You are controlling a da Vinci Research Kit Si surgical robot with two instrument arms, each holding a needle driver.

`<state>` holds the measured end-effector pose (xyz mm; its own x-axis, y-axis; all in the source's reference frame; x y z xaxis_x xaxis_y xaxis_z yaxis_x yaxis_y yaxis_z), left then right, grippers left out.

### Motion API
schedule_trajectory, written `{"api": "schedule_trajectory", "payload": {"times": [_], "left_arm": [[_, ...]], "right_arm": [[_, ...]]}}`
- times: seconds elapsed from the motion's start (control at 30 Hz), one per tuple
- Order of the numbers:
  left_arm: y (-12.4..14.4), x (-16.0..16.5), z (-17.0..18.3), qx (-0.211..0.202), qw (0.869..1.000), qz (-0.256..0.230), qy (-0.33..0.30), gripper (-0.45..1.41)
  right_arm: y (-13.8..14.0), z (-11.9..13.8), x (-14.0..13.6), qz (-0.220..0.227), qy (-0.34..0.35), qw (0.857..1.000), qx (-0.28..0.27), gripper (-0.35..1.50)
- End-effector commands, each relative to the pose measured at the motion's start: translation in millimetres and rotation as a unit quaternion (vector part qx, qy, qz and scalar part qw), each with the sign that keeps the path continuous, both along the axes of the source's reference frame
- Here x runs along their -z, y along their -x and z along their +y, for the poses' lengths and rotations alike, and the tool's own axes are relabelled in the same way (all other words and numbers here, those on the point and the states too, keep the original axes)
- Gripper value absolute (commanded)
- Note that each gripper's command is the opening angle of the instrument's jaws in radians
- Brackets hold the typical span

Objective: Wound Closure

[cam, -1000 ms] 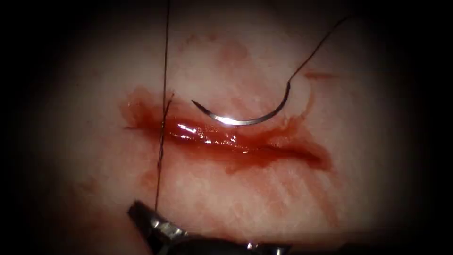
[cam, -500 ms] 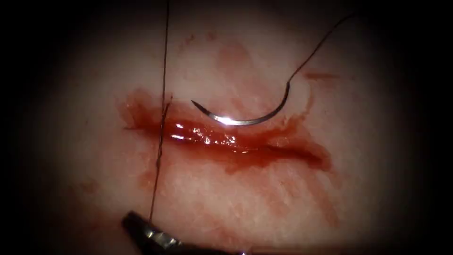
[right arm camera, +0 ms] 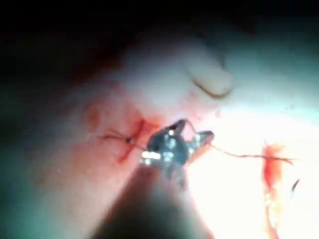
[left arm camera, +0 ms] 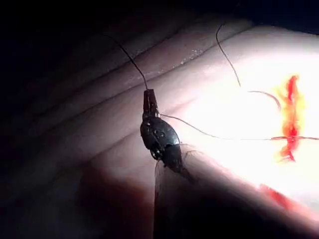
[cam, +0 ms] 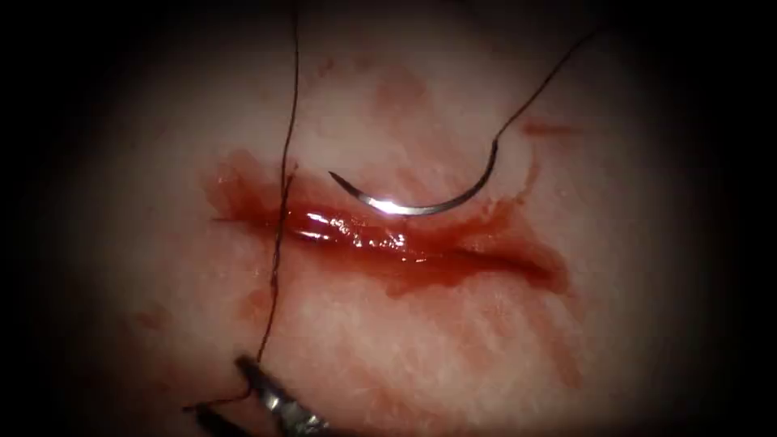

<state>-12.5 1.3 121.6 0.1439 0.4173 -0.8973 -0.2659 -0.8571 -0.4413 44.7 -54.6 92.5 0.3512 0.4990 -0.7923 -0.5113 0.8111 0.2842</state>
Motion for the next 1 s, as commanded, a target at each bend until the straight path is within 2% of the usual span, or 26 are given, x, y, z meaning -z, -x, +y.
{"api": "schedule_trajectory", "payload": {"times": [0.03,0.07,0.23,0.33,0.43,0.5,0.6,0.7,0.77,0.8,0.87,1.0], "left_arm": [[0.2,0.4,-0.7,0.0,1.0,-0.005,0.004,-0.45],[-0.3,1.5,-1.8,-0.002,1.0,-0.007,0.005,-0.45],[-1.9,4.2,-4.6,-0.001,1.0,-0.005,0.002,-0.45],[-3.2,6.3,-7.9,0.003,1.0,0.001,0.003,-0.45],[-4.2,8.1,-10.9,0.011,1.0,0.004,0.003,-0.45],[-4.5,8.8,-12.4,0.012,1.0,0.008,0.004,-0.45],[-4.6,9.6,-14.2,0.015,1.0,0.013,0.008,-0.45],[-4.7,9.9,-15.5,0.016,1.0,0.015,0.005,-0.45],[-4.6,10.3,-17.2,0.018,1.0,0.016,-0.003,-0.45],[-4.6,10.3,-17.2,0.018,1.0,0.016,-0.003,-0.45],[-4.6,10.8,-19.1,0.021,1.0,0.018,-0.014,-0.45],[-4.2,11.6,-21.3,0.027,0.999,0.021,-0.022,-0.45]], "right_arm": [[0.1,0.6,0.8,0.01,-0.007,1.0,0.01,1.16],[0.7,1.2,1.6,0.028,-0.017,0.999,0.028,1.18],[2.1,2.6,3.2,0.048,-0.038,0.997,0.049,1.18],[2.7,5.0,3.9,0.05,-0.048,0.996,0.052,1.01],[2.7,8.7,3.6,0.052,-0.058,0.996,0.048,0.66],[2.5,10.3,3.0,0.047,-0.055,0.996,0.051,0.48],[1.5,12.7,0.9,0.04,-0.055,0.996,0.055,0.22],[0.9,13.7,-0.6,0.037,-0.055,0.996,0.057,0.12],[-0.2,14.8,-3.2,0.034,-0.052,0.996,0.065,-0.06],[-0.2,14.8,-3.2,0.034,-0.052,0.996,0.065,-0.06],[-1.7,15.1,-6.4,0.028,-0.046,0.995,0.087,-0.3],[-3.4,14.9,-9.9,0.025,-0.046,0.994,0.098,-0.35]]}}
